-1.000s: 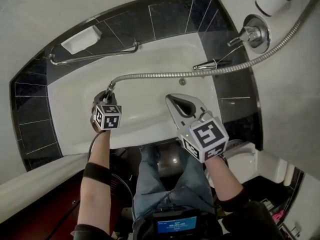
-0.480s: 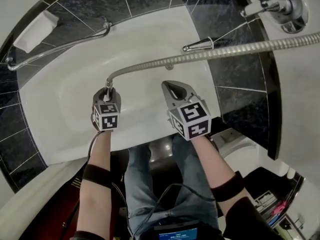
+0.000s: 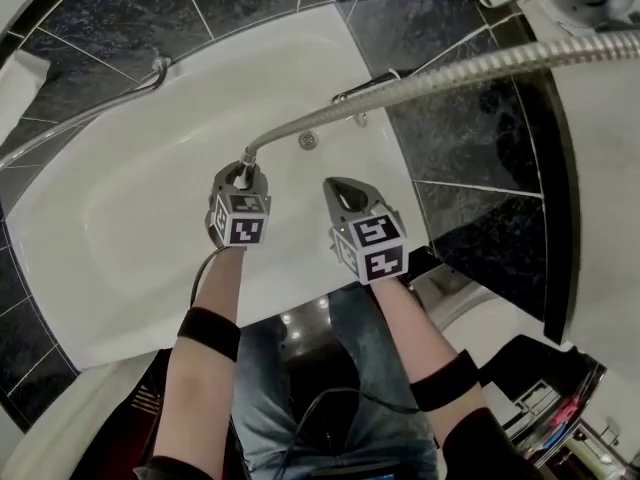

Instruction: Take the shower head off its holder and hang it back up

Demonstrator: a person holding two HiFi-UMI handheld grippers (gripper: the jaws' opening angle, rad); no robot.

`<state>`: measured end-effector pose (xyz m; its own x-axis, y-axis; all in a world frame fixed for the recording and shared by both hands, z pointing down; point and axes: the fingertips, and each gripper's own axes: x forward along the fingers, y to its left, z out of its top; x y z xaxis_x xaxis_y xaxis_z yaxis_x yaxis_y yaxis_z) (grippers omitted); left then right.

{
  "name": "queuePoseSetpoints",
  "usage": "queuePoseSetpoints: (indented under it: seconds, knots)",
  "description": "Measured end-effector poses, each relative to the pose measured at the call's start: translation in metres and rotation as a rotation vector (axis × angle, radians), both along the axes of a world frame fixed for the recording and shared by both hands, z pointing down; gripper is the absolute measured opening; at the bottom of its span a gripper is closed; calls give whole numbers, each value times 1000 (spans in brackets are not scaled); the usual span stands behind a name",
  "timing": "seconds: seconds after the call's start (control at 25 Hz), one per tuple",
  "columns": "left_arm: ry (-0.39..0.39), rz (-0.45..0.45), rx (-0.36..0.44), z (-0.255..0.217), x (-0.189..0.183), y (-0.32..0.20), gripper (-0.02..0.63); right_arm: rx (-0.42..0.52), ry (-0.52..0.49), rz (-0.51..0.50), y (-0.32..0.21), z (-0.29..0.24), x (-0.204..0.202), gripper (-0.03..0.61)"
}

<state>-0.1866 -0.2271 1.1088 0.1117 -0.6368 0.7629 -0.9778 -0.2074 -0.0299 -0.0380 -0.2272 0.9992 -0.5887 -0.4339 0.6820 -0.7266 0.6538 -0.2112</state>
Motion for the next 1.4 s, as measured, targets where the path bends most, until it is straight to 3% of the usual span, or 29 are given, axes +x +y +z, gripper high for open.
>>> queuePoseSetpoints:
  seconds: [0.32,0.56,0.76,0.88,1.0,1.12,1.4]
  knots:
    - [66,140,16,43,109,-55,83,-6,33,121,-28,29,57,20]
    - [93,200,38,49,157,-81,84,-4,49,182,-39,41,96,21]
    - [96,221,41,50,173,-91,94,-15,44,217,-39,47,116,21]
    - [75,279,31,53,182,-89,123,-23,39,225,-37,49,119,21]
    - [76,307,7,60,187,-86,272,-26,39,228,-37,50,120,20]
    - [71,313,0,55,184,-84,331,-29,41,232,-38,49,122,20]
    - [39,303,-32,32,163,-50,345,-47,37,238,-28,29,123,20]
